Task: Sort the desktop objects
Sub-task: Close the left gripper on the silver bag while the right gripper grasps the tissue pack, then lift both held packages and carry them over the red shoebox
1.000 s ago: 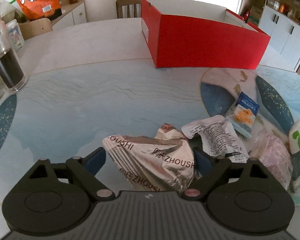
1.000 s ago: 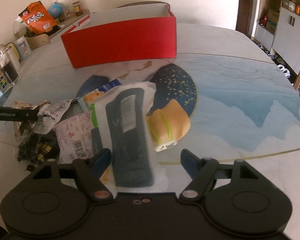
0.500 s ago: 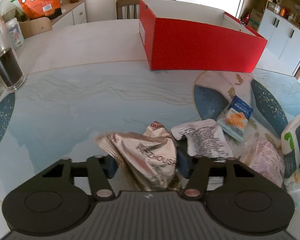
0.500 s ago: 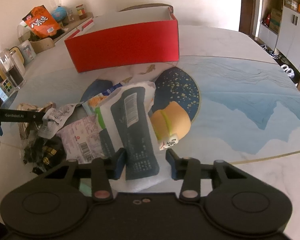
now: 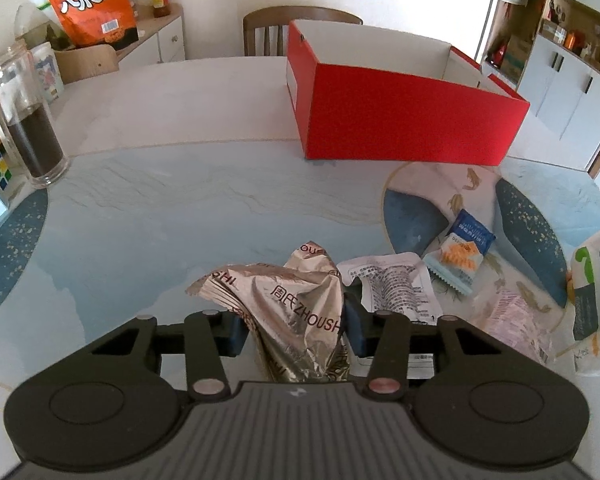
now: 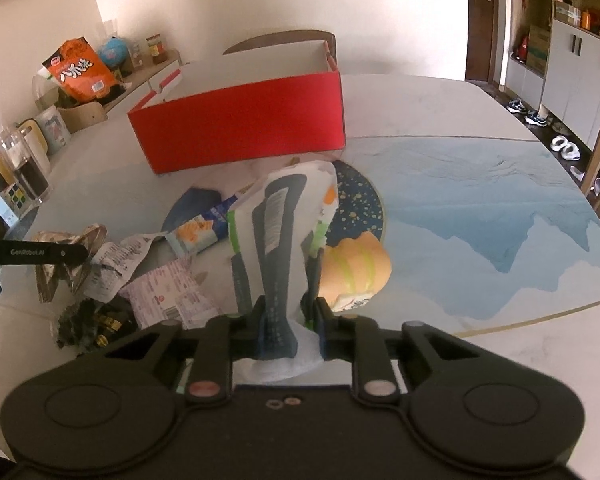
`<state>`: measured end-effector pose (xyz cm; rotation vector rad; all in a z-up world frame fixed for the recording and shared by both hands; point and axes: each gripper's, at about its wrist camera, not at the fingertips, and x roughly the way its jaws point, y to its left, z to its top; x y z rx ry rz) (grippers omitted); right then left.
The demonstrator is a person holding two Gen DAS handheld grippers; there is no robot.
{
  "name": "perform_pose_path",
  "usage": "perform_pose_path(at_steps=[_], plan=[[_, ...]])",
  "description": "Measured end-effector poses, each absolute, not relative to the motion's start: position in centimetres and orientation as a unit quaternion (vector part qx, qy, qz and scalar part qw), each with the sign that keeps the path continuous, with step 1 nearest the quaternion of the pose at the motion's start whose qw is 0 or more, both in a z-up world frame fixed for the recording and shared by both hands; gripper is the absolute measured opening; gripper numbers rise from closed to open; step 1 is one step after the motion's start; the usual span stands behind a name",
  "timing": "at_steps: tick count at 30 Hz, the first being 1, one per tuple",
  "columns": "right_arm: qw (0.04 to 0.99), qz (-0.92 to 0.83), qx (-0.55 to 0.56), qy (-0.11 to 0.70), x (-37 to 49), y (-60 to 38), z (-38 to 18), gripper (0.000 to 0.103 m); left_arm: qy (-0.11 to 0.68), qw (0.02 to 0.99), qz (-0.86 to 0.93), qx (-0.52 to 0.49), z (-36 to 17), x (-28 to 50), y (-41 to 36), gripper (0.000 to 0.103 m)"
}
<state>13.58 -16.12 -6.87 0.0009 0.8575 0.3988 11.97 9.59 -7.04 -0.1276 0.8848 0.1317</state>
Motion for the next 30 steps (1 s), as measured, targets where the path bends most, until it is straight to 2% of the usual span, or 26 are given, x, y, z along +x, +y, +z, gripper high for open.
perform_pose_path(at_steps=[30], plan=[[0.908, 0.209, 0.042, 0.361, 10.5, -18.3, -1.3, 0.021, 0.384, 0.920, 0.045, -0.064, -0.3, 7.2, 6.1, 0.046]])
